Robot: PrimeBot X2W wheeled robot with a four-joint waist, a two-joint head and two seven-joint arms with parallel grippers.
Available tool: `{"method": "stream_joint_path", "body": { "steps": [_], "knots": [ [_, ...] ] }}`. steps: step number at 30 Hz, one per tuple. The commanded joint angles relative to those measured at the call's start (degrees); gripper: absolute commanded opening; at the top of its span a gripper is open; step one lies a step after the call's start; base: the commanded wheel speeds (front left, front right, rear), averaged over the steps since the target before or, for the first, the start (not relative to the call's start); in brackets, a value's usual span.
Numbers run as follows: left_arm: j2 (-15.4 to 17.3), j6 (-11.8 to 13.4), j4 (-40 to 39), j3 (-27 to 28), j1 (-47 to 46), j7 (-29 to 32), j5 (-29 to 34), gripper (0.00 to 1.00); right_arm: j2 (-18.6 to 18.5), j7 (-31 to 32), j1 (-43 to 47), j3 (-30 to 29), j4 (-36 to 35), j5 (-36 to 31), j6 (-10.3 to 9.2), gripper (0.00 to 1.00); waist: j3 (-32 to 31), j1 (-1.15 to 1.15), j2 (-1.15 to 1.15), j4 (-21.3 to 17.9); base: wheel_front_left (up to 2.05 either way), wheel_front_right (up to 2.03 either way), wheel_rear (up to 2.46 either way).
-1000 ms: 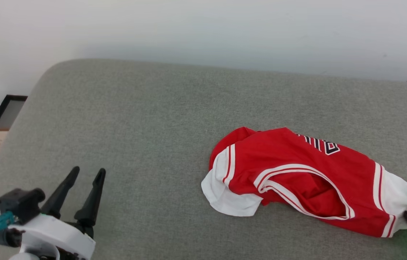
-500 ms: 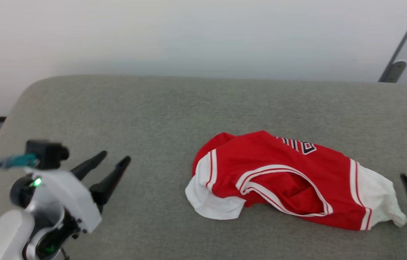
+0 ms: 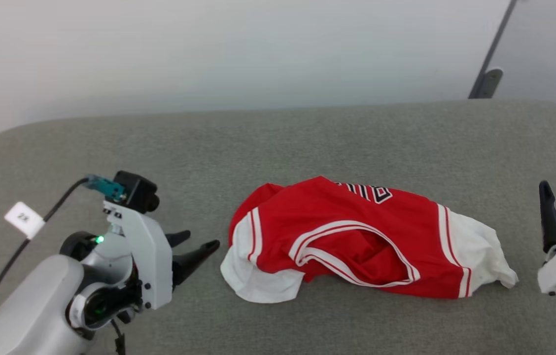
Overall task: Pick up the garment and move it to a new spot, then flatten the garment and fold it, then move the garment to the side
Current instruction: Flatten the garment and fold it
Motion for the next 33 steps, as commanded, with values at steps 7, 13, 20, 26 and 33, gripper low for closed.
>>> {"method": "stream_joint_path", "body": {
  "steps": [7, 13, 20, 26, 33],
  "knots": [
    [-1.3, -1.3, 5.3, -2.8, -2.7, 3.0, -0.6, 1.00, 4.2, -6.6, 0.2, 1.2, -4.2, -2.5, -0.08, 1.00, 3.8, 0.00, 0.00, -3.8, 0.00, 0.00, 0.00],
    [-1.7, -2.1, 9.7, -4.6, -4.4, 2.9, -0.2, 1.00, 6.5, -8.8, -0.8, 2.3, -5.8, -3.2, -0.08, 1.00, 7.0, 0.00, 0.00, -5.6, 0.00, 0.00, 0.00],
    [-2.3, -2.4, 14.5, -6.6, -5.3, 2.2, -1.1, 1.00, 7.8, -9.6, -1.9, 2.5, -6.2, -3.5, -0.08, 1.00, 9.9, 0.00, 0.00, -7.0, 0.00, 0.00, 0.00],
    [-3.7, -2.4, 18.0, -9.5, -5.4, 1.4, -2.2, 1.00, 8.2, -10.0, -2.7, 2.0, -5.8, -3.5, -0.08, 1.00, 10.9, 0.00, 0.00, -6.9, 0.00, 0.00, 0.00],
    [-3.0, -2.4, 18.5, -12.3, -7.3, 0.9, -4.8, 0.00, 8.2, -10.3, -3.3, 1.4, -5.6, -3.9, -0.08, 1.00, 10.9, 0.00, 0.00, -5.7, 0.00, 0.00, 0.00]
  ]
}}
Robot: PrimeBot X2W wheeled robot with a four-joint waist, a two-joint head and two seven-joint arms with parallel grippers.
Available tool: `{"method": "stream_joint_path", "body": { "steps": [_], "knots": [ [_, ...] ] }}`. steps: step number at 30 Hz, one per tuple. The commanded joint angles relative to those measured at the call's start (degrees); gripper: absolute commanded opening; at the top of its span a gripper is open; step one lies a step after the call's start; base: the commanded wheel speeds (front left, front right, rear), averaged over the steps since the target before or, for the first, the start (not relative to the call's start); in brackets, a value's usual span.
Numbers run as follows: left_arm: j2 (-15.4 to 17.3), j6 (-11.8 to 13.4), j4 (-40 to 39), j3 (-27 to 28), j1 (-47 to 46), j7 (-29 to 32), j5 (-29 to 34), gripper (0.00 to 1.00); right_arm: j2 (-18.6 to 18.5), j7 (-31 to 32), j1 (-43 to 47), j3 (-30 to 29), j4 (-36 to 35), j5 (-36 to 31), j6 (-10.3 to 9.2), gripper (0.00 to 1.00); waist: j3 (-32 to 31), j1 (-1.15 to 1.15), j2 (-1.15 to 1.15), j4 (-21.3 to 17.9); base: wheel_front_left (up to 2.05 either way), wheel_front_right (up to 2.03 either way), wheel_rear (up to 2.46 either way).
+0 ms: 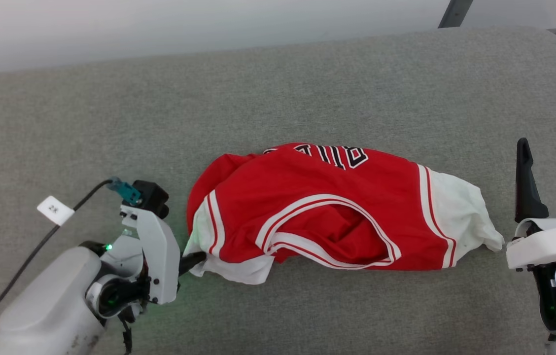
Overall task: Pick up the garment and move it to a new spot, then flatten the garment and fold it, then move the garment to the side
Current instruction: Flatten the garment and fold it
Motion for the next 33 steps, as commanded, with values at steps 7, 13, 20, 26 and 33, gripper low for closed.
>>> {"method": "stream_joint_path", "body": {
  "steps": [7, 13, 20, 26, 33],
  "knots": [
    [3.5, 0.0, -0.1, -1.0, -2.1, -2.3, 0.1, 0.00, -0.2, 0.3, 0.8, -1.3, -0.5, -0.8, -0.08, 1.00, -1.7, 0.00, 0.00, 2.3, 0.00, 0.00, 0.00],
    [8.4, 0.0, -2.0, 0.3, -2.5, -4.4, 0.3, 0.00, -0.8, 1.0, 2.7, -2.4, -0.9, -1.1, -0.08, 1.00, -4.5, 0.00, 0.00, 4.9, 0.00, 0.00, 0.00],
    [14.8, 1.1, -5.1, 1.7, -1.2, -7.7, 3.8, 0.00, -1.5, 2.0, 4.1, -2.1, -1.5, -0.8, -0.08, 1.00, -7.0, 0.00, 0.00, 6.6, 0.00, 0.00, 0.00],
    [17.8, 2.8, -5.8, 1.7, 2.0, -10.0, 5.2, 0.00, -1.6, 2.2, 5.4, -1.9, -1.6, -0.5, -0.08, 1.00, -8.2, 0.00, 0.00, 7.1, 0.00, 0.00, 0.00],
    [14.8, 3.2, -1.6, 0.8, 6.4, -13.1, 3.9, 0.36, -1.3, 2.4, 6.0, -1.4, -1.2, 0.3, -0.08, 1.00, -8.4, 0.00, 0.00, 7.3, 0.00, 0.00, 0.00]
  ]
}}
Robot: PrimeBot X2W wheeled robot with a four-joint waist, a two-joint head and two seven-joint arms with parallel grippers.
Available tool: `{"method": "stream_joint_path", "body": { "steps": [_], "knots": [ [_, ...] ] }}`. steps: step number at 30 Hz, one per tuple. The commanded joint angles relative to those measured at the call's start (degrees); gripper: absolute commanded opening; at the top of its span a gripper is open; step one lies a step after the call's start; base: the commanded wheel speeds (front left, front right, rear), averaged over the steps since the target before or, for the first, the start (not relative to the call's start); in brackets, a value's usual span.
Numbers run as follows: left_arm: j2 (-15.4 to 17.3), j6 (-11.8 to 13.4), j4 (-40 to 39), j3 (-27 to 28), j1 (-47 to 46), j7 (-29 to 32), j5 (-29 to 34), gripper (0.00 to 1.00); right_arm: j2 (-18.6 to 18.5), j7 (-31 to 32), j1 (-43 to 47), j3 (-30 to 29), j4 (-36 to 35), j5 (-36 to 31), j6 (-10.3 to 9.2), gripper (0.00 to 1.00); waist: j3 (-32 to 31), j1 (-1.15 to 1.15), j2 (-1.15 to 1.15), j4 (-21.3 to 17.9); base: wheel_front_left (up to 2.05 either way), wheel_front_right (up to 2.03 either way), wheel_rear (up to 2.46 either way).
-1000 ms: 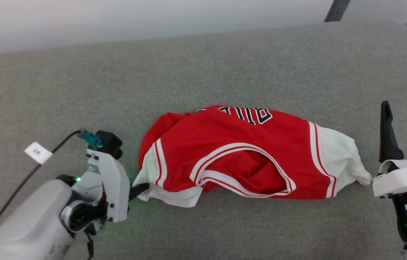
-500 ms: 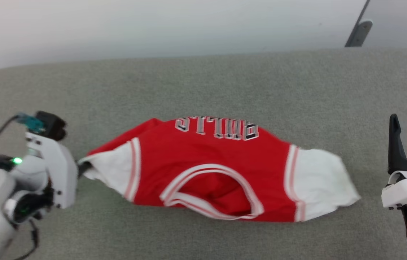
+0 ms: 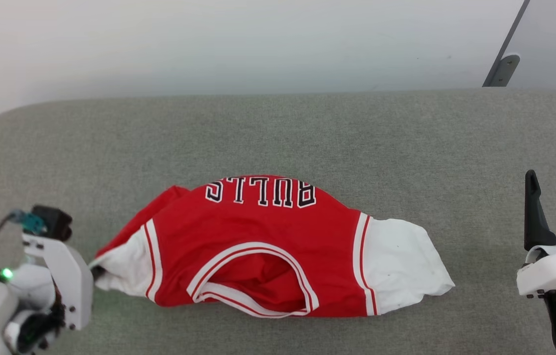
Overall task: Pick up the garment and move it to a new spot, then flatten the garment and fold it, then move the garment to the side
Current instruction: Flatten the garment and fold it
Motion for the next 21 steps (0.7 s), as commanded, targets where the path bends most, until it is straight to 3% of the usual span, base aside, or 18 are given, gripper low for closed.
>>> {"method": "stream_joint_path", "body": {
  "steps": [1, 3, 4, 19, 20, 21],
  "knots": [
    [-1.0, -0.3, 1.1, -0.2, 0.7, -0.3, -0.5, 0.51, 0.1, 0.1, 0.7, 0.3, 0.1, 0.3, -0.08, 1.00, 0.1, 0.00, 0.00, 0.0, 0.00, 0.00, 0.00],
    [-2.0, -0.6, 3.0, -0.5, 0.7, -0.7, -0.7, 0.95, 0.2, 0.2, 0.4, 0.4, 0.1, 0.4, -0.08, 1.00, 0.4, 0.00, 0.00, -0.1, 0.00, 0.00, 0.00],
    [-2.5, -0.9, 3.7, -0.7, 0.5, -0.6, -0.8, 1.00, 0.2, 0.2, 0.2, 0.4, 0.0, 0.4, -0.08, 1.00, 0.5, 0.00, 0.00, -0.1, 0.00, 0.00, 0.00],
    [-3.3, -2.3, 8.7, -2.1, -4.9, 4.1, -1.2, 1.00, -0.1, 0.2, -1.2, 0.2, -0.9, 0.7, -0.08, 1.00, 2.1, 0.00, 0.00, -0.2, 0.00, 0.00, 0.00],
    [-3.4, -2.2, 8.9, -2.1, -5.1, 4.8, -1.6, 0.95, 0.0, 0.3, -1.2, 0.2, -0.9, 0.7, -0.08, 1.00, 2.2, 0.00, 0.00, -0.3, 0.00, 0.00, 0.00],
    [-3.3, -2.2, 8.8, -2.3, -5.3, 5.4, -1.6, 0.75, 0.1, 0.3, -1.2, 0.2, -1.0, 0.7, -0.08, 1.00, 2.3, 0.00, 0.00, -0.3, 0.00, 0.00, 0.00]
  ]
}}
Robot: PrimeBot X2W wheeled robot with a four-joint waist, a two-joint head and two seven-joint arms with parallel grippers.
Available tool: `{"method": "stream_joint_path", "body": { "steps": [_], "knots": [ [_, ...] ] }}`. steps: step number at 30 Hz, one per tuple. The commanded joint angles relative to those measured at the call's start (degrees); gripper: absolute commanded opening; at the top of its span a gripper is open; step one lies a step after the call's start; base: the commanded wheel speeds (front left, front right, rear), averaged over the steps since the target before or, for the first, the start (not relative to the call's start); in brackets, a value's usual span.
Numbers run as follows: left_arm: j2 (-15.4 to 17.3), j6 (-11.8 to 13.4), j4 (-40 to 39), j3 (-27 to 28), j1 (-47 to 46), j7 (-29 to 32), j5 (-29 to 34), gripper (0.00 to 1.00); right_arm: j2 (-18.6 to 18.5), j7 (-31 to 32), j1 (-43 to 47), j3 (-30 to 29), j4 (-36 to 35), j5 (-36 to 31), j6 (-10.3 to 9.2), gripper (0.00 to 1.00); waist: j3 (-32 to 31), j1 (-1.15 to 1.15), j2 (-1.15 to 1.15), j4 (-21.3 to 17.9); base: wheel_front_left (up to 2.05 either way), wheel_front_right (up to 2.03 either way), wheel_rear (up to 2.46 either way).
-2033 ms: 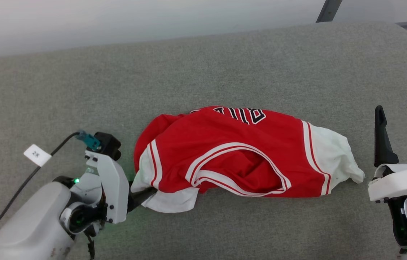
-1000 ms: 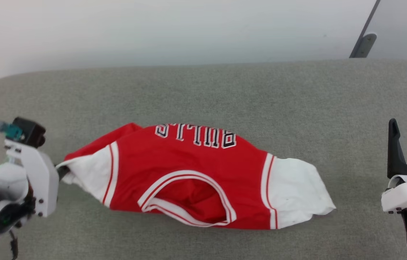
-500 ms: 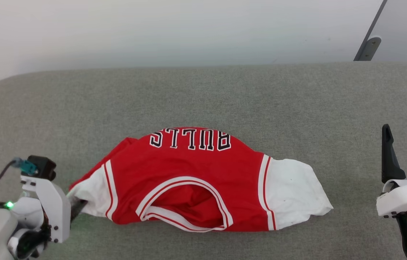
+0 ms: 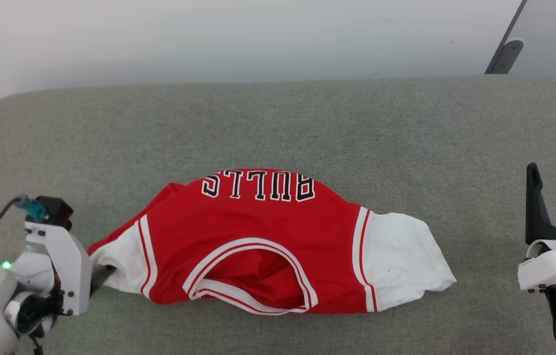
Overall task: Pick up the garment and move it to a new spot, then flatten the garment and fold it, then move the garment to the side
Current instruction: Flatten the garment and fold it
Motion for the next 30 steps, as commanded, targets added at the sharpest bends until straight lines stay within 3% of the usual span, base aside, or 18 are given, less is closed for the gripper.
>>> {"method": "stream_joint_path", "body": {
  "steps": [1, 5, 6, 16, 30],
  "knots": [
    [0.1, 0.2, -0.1, -0.2, -0.7, 0.6, 0.0, 0.58, 0.1, -0.1, -0.5, 0.0, -0.4, 0.1, -0.08, 1.00, 0.2, 0.00, 0.00, -0.1, 0.00, 0.00, 0.00],
    [0.7, 1.4, -1.0, -0.4, -0.9, 2.7, -0.4, 0.17, 0.4, 0.1, -0.1, -0.3, -0.7, 0.0, -0.08, 1.00, 0.4, 0.00, 0.00, -0.2, 0.00, 0.00, 0.00],
    [0.8, 1.7, -1.4, -0.3, -1.1, 3.1, -0.4, 0.00, 0.4, 0.1, 0.0, -0.4, -0.8, 0.0, -0.08, 1.00, 0.5, 0.00, 0.00, -0.2, 0.00, 0.00, 0.00],
    [2.7, 5.3, -7.8, 0.0, -0.7, 7.6, -2.0, 0.00, 0.7, 0.2, 0.5, -0.9, -1.2, 0.3, -0.08, 1.00, 0.9, 0.00, 0.00, 0.1, 0.00, 0.00, 0.00],
    [4.2, 11.0, -30.0, -0.4, 2.2, 15.3, -6.4, 0.00, 1.0, 0.6, 1.1, -1.3, -1.0, 0.5, -0.08, 1.00, 0.5, 0.00, 0.00, 0.9, 0.00, 0.00, 0.00]
  ]
}}
